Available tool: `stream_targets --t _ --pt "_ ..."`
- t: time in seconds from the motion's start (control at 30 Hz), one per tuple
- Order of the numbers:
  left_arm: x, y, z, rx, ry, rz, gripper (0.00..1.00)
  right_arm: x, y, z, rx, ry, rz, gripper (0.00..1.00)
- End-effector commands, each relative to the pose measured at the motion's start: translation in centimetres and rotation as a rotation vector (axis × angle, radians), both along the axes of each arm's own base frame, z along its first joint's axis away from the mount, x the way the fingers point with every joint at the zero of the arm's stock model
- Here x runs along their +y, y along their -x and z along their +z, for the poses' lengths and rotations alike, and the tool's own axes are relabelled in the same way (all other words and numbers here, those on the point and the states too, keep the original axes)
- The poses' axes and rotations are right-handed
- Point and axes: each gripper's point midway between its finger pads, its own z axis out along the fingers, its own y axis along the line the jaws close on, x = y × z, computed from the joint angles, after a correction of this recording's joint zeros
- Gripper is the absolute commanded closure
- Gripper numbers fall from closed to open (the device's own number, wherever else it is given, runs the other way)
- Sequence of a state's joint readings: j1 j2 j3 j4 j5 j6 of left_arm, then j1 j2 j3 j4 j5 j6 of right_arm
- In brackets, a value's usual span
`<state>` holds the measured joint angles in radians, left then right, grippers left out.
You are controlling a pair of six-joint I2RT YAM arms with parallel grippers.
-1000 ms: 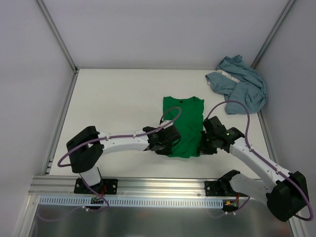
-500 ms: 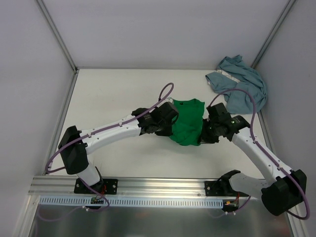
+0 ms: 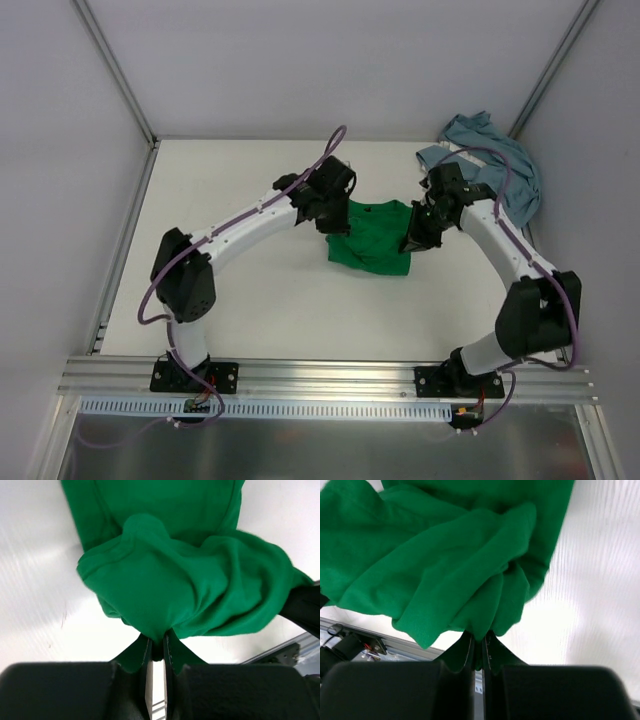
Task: Fold and stack the t-shirts
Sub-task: Fold the long partially folded tshirt into a neat square
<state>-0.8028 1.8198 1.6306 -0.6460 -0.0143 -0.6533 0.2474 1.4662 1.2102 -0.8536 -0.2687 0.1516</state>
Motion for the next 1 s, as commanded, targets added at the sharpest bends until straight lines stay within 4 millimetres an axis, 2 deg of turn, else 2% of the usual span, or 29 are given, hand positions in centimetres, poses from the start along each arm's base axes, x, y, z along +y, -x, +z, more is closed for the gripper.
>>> stream_targets --t 0.0,0.03,0.07,0.1,0.13,0.17,0.2,0.23,0.27,0.3,0.33,0.37,0.4,0.43,0.47,0.5,0.53,0.57,0.6,0.67,0.7,0.73,0.77,0.8,0.83,0.87,0.9,0.93,0.97 --pt "-1.3 -3.1 0.0 0.044 0.041 -0.07 1.0 0.2 -3.8 0.4 0.0 -0.044 0.031 1.0" --pt "-1.0 -4.6 -0.4 0.057 0.047 -0.055 0.99 0.2 -4.7 0.1 0.012 -0.047 0.028 0.99" --pt "-1.6 -6.1 1.2 0.038 0.081 -0.059 0.99 0.5 -6.7 -0.4 0.029 -0.062 0.026 0.99" --pt "-2.0 -7.3 -1.2 0.087 0.066 -0.056 0.98 0.1 -7.8 -0.8 0.043 -0.071 0.007 1.0" --pt "-2.1 -9.7 0.5 0.063 0.122 -0.043 0.98 0.1 -8.8 -1.1 0.055 -0.075 -0.001 0.99" --pt "-1.9 -10.5 0.1 0.082 0.129 -0.036 0.96 0.2 -11.0 -1.7 0.06 -0.08 -0.007 0.99" --pt "-2.0 -11.8 -2.1 0.122 0.133 -0.023 0.95 -0.1 -12.1 -2.2 0.075 -0.089 -0.03 1.0" --pt "-1.8 -13.3 -1.4 0.133 0.199 -0.012 0.84 0.0 -13.1 -2.6 0.082 -0.102 -0.035 0.99" --pt "-2.0 -14.6 -2.7 0.139 0.23 -0.001 0.68 0.1 -15.1 -3.5 0.1 -0.104 -0.043 0.98" --pt "-1.8 -15.4 -3.1 0.146 0.256 0.014 0.39 0.1 -16.1 -3.9 0.102 -0.102 -0.044 0.89" --pt "-1.9 -15.3 -3.8 0.199 0.31 0.016 0.01 -0.3 -17.2 -4.5 0.093 -0.074 -0.054 0.8" --pt "-1.4 -16.9 -3.6 0.168 0.354 0.027 0.01 -0.8 -18.8 -5.1 0.08 -0.061 -0.072 0.62" --pt "-1.0 -17.2 -3.8 0.173 0.364 0.04 0.01 -1.1 -19.5 -5.2 0.063 -0.053 -0.081 0.58" --pt "-0.3 -16.8 -3.4 0.169 0.377 0.043 0.01 -1.7 -20.5 -5.1 0.019 -0.041 -0.096 0.48" --pt "-0.2 -16.8 -2.6 0.132 0.392 0.032 0.01 -2.3 -20.5 -5.4 0.015 -0.032 -0.109 0.47" --pt "0.1 -16.6 -4.0 0.104 0.398 0.032 0.01 -2.6 -20.6 -3.9 -0.031 -0.029 -0.113 0.46" --pt "0.6 -16.5 -0.7 0.01 0.423 0.029 0.01 -3.4 -21.1 -3.2 -0.081 -0.002 -0.126 0.43" --pt "1.0 -16.5 0.4 -0.043 0.432 0.032 0.01 -3.8 -21.0 -2.6 -0.106 0.011 -0.133 0.41" --pt "1.4 -16.2 -0.1 -0.078 0.429 0.034 0.01 -4.2 -20.4 -1.0 -0.14 0.023 -0.135 0.41" --pt "2.3 -15.4 2.7 -0.162 0.443 0.032 0.02 -5.0 -19.8 0.6 -0.18 0.062 -0.139 0.36" --pt "2.5 -15.0 3.6 -0.176 0.45 0.028 0.01 -5.0 -19.4 2.9 -0.229 0.059 -0.134 0.36" --pt "2.6 -14.6 4.4 -0.19 0.457 0.019 0.01 -5.3 -19.0 4.0 -0.246 0.073 -0.139 0.32" --pt "2.7 -13.7 6.6 -0.224 0.485 -0.005 0.01 -5.1 -18.5 5.0 -0.267 0.079 -0.133 0.27" --pt "2.9 -12.9 6.3 -0.217 0.482 -0.013 0.01 -5.0 -18.1 6.0 -0.29 0.081 -0.127 0.23" --pt "3.1 -11.9 8.1 -0.247 0.501 -0.028 0.01 -4.1 -17.3 8.1 -0.325 0.05 -0.108 0.14" --pt "3.2 -11.2 8.6 -0.255 0.507 -0.043 0.01 -3.6 -17.0 8.9 -0.334 0.027 -0.105 0.1" --pt "3.1 -10.0 8.0 -0.247 0.494 -0.064 0.01 -3.0 -16.7 9.7 -0.346 0.006 -0.095 0.06" --pt "3.4 -8.8 9.5 -0.272 0.5 -0.081 0.01 -1.6 -16.0 10.6 -0.354 -0.023 -0.063 0.06" --pt "3.4 -8.0 9.8 -0.283 0.498 -0.096 0.01 -1.0 -15.8 10.8 -0.349 -0.036 -0.059 0.06"
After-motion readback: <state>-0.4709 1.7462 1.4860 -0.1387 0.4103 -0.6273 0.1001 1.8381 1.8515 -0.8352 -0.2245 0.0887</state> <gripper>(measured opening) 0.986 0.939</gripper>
